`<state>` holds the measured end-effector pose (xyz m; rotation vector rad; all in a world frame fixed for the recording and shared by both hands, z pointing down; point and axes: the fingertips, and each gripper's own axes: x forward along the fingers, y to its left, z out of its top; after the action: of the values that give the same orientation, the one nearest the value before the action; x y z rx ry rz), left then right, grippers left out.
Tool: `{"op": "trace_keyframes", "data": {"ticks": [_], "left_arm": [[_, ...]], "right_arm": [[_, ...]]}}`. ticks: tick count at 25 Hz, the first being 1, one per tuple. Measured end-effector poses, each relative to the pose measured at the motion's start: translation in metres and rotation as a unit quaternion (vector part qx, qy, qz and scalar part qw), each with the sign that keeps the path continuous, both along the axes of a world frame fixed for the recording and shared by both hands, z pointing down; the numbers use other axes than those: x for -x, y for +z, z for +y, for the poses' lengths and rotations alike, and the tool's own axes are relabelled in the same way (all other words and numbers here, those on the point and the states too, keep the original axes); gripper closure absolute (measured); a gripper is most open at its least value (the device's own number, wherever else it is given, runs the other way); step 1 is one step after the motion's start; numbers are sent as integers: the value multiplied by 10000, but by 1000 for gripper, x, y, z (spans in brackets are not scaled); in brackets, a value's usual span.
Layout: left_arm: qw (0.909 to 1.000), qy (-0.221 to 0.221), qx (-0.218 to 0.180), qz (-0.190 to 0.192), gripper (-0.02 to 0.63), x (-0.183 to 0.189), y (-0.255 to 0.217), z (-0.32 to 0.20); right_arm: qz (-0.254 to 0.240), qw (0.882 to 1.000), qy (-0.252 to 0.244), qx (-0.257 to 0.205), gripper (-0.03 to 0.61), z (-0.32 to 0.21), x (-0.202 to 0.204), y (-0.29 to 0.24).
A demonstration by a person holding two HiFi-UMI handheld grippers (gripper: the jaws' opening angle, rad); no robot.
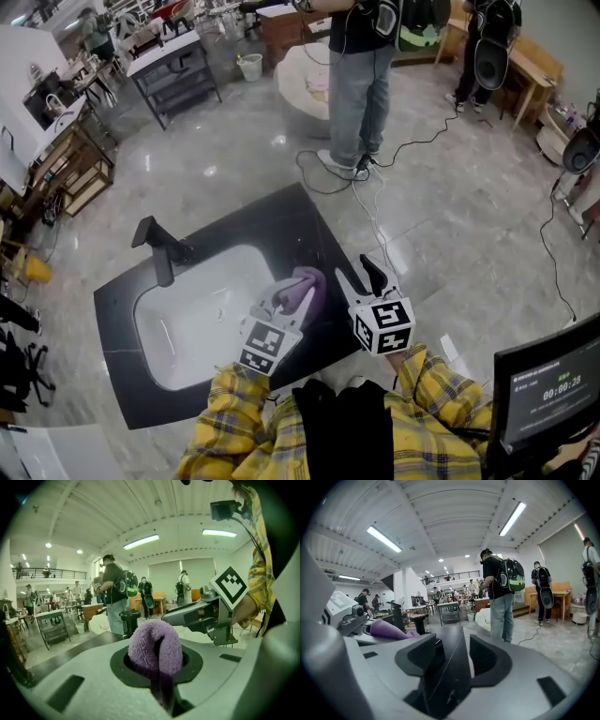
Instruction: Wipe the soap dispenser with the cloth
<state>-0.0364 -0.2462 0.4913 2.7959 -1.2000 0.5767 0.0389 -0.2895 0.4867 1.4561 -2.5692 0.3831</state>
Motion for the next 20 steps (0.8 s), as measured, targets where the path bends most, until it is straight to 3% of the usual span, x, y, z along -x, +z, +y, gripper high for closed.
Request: {"op": "trace_keyframes", "data": {"ticks": [12, 17, 20], "left_arm": [[9968, 181, 756, -189, 571, -8, 29, 9], [9931, -48, 1173, 77, 571, -3, 31, 6], [9862, -257, 1606, 303, 571, 3, 36, 7]], "right_arm": [[-8, 9998, -187, 91, 373, 9, 0, 4], [-11, 9992, -400, 72, 373, 11, 7, 1], [16, 9984, -562, 58, 373, 14, 14, 1]]}}
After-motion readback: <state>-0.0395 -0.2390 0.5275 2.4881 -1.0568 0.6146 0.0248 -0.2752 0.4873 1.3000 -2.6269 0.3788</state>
